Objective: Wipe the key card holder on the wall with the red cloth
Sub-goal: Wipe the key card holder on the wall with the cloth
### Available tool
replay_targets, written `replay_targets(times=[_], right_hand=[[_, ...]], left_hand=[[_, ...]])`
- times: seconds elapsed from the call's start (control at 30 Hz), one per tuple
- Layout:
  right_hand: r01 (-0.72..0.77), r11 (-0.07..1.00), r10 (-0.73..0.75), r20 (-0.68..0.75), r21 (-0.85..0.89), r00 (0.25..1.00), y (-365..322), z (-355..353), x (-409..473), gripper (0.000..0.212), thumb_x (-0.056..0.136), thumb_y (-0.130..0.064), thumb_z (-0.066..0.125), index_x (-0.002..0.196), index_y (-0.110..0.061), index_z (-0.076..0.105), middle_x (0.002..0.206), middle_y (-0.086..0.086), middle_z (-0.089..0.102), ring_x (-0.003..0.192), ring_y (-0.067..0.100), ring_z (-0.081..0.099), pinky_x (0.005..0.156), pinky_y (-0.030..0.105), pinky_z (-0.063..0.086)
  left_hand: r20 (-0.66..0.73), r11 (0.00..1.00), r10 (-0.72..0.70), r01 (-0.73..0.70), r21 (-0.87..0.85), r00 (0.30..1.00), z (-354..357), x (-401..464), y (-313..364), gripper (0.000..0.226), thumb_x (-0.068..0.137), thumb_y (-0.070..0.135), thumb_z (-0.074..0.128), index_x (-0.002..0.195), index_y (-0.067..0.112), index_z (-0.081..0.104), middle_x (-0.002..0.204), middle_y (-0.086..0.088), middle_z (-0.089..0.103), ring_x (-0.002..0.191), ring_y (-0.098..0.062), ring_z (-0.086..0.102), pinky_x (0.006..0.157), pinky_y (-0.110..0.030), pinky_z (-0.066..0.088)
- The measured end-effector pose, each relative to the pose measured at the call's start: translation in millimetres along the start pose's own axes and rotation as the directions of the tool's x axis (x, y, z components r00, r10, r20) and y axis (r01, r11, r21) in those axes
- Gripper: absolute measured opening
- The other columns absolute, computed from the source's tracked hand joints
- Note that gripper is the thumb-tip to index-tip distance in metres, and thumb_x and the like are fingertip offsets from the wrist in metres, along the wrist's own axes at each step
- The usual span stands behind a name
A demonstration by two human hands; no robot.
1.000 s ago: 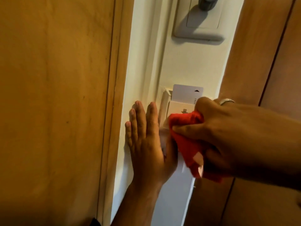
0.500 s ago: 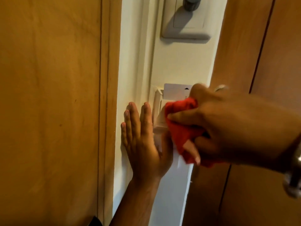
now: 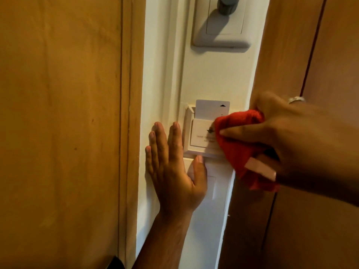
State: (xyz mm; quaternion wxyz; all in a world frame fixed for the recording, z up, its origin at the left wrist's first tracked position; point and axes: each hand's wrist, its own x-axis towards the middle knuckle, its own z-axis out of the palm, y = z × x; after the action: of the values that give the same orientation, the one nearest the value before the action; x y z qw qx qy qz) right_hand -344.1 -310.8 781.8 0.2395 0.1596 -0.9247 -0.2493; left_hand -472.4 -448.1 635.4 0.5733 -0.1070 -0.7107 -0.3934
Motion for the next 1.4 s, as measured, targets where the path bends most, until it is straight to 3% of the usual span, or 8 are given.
replay_targets(times=[0.13,0.47,0.63,0.8,0.97,1.1,1.2,1.4], right_hand=[[0.083,0.996,-0.085,0.095,0.03,0.992,-11,16,-8,0.07,0.067,-0.07,0.045,0.131,-0.051,0.024,0.1,-0.006,0.041,0.079,0.011,0.04,0.061,0.021,0.044],[-0.04,0.994,0.047,-0.059,0.104,0.997,1,23,-13,0.064,0.068,-0.068,0.03,0.129,-0.049,0.033,0.095,-0.003,0.039,0.074,0.013,0.04,0.054,0.024,0.04],[-0.01,0.983,0.022,-0.064,0.185,0.998,4,36,-21,0.057,0.073,-0.062,0.049,0.127,-0.05,0.035,0.092,-0.007,0.037,0.072,0.012,0.043,0.053,0.023,0.043],[-0.12,0.957,0.155,-0.116,0.262,0.981,17,31,-18,0.061,0.073,-0.064,0.041,0.13,-0.048,0.032,0.107,-0.001,0.039,0.085,0.019,0.046,0.06,0.029,0.048],[-0.06,0.977,0.073,-0.058,0.206,0.996,6,35,-25,0.058,0.074,-0.069,0.028,0.129,-0.048,0.034,0.102,-0.003,0.042,0.08,0.013,0.044,0.059,0.02,0.042],[-0.107,0.976,0.124,-0.084,0.189,0.989,4,25,-21,0.063,0.073,-0.061,0.04,0.133,-0.043,0.031,0.114,0.005,0.045,0.092,0.019,0.045,0.07,0.028,0.044],[-0.01,0.989,0.011,-0.004,0.15,1.0,-8,29,-28,0.062,0.077,-0.05,0.056,0.133,-0.042,0.033,0.113,0.0,0.047,0.091,0.016,0.047,0.072,0.027,0.048],[-0.007,0.989,0.018,-0.069,0.149,0.997,-7,20,-17,0.076,0.077,-0.056,0.05,0.138,-0.047,0.004,0.128,-0.003,0.032,0.106,0.016,0.039,0.086,0.028,0.046]], left_hand=[[0.011,1.0,-0.004,0.004,-0.012,1.0,0,-1,0,0.072,0.089,0.048,0.043,0.153,0.02,0.025,0.165,-0.006,0.013,0.153,-0.021,0.007,0.124,-0.038,0.001],[0.008,1.0,-0.001,0.001,-0.005,1.0,-1,0,0,0.073,0.088,0.05,0.043,0.153,0.021,0.025,0.164,-0.004,0.013,0.153,-0.02,0.007,0.124,-0.038,0.003],[-0.001,1.0,-0.002,0.002,-0.007,1.0,-1,0,0,0.073,0.089,0.052,0.042,0.153,0.023,0.024,0.164,-0.003,0.013,0.153,-0.02,0.009,0.124,-0.038,0.003],[-0.013,1.0,0.001,-0.001,-0.009,1.0,0,0,0,0.072,0.089,0.054,0.041,0.152,0.022,0.027,0.164,-0.003,0.015,0.153,-0.021,0.011,0.124,-0.038,0.003],[-0.018,1.0,-0.001,0.001,0.0,1.0,1,0,-1,0.073,0.089,0.054,0.042,0.152,0.022,0.027,0.164,-0.004,0.016,0.153,-0.022,0.012,0.124,-0.038,0.003],[-0.01,1.0,-0.001,0.001,0.001,1.0,1,0,-1,0.073,0.088,0.053,0.043,0.152,0.022,0.027,0.164,-0.005,0.016,0.153,-0.022,0.011,0.124,-0.039,0.004],[-0.005,1.0,0.001,-0.001,-0.004,1.0,1,0,-1,0.073,0.088,0.053,0.041,0.153,0.022,0.025,0.164,-0.003,0.013,0.153,-0.02,0.008,0.124,-0.04,0.004],[0.003,1.0,0.002,-0.002,-0.003,1.0,-1,0,-1,0.073,0.088,0.05,0.043,0.152,0.019,0.027,0.164,-0.006,0.014,0.153,-0.022,0.009,0.124,-0.039,0.004]])
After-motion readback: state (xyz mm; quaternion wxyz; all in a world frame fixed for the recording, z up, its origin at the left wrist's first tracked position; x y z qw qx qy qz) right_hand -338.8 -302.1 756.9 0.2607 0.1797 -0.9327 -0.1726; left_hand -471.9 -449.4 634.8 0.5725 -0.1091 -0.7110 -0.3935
